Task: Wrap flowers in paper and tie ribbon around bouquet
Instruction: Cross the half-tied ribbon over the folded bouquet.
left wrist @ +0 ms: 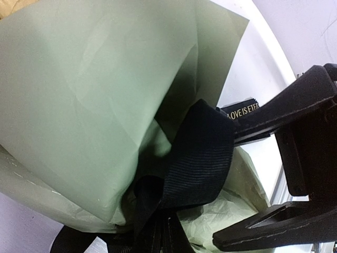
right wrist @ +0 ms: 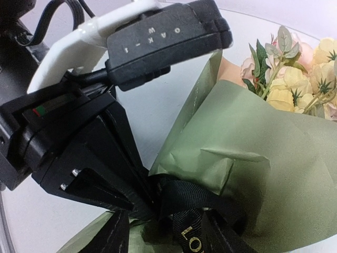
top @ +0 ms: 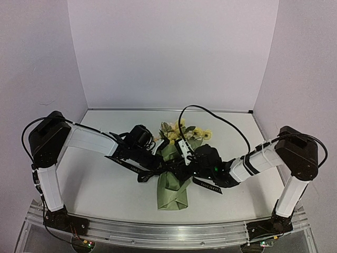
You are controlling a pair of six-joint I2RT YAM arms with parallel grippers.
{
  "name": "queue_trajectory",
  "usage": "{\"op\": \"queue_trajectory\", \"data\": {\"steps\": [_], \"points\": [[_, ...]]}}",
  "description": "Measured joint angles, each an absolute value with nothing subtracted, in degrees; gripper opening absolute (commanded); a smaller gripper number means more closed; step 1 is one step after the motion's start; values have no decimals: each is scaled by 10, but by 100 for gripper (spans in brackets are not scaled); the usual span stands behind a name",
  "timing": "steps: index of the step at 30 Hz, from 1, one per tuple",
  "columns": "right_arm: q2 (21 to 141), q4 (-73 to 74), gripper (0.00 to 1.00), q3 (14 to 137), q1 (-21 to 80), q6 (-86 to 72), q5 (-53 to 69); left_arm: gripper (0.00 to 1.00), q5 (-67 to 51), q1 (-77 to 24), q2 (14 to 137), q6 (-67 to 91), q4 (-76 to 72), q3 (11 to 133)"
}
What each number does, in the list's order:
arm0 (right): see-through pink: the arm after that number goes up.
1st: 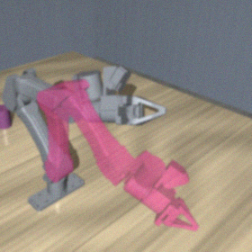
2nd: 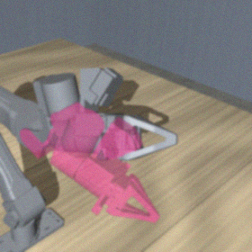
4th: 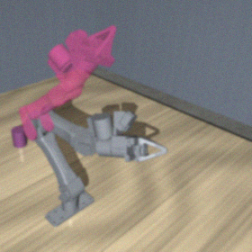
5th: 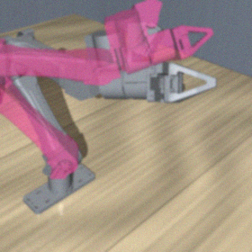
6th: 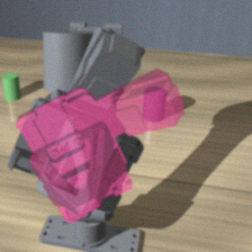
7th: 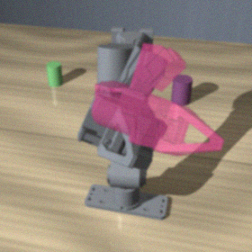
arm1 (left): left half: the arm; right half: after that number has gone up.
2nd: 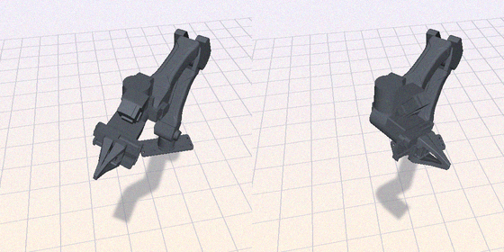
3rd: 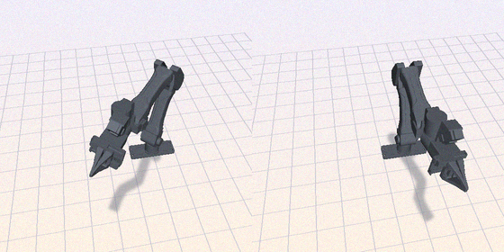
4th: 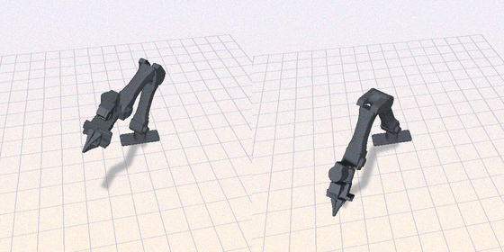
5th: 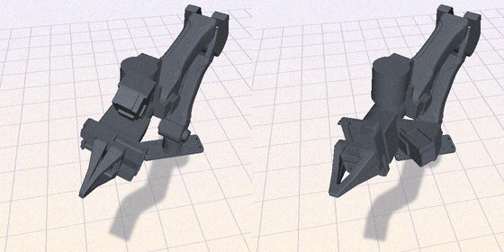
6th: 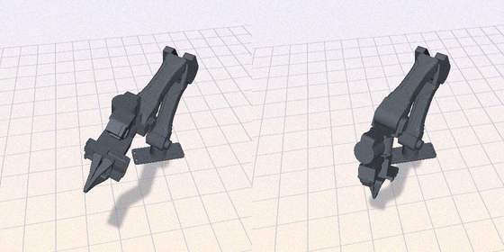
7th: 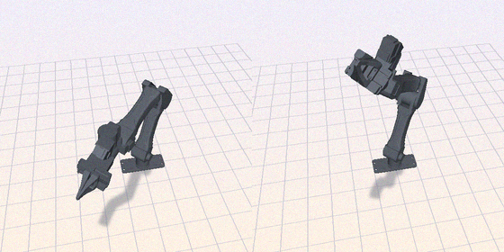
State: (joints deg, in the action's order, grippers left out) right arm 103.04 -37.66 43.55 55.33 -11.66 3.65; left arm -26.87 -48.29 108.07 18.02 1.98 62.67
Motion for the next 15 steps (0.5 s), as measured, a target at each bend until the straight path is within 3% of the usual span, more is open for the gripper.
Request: {"op": "queue_trajectory", "data": {"steps": [15], "points": [[947, -263, 53, 441, 554, -260, -15, 5, -269, -483, 1081, 180, 20, 627]]}}
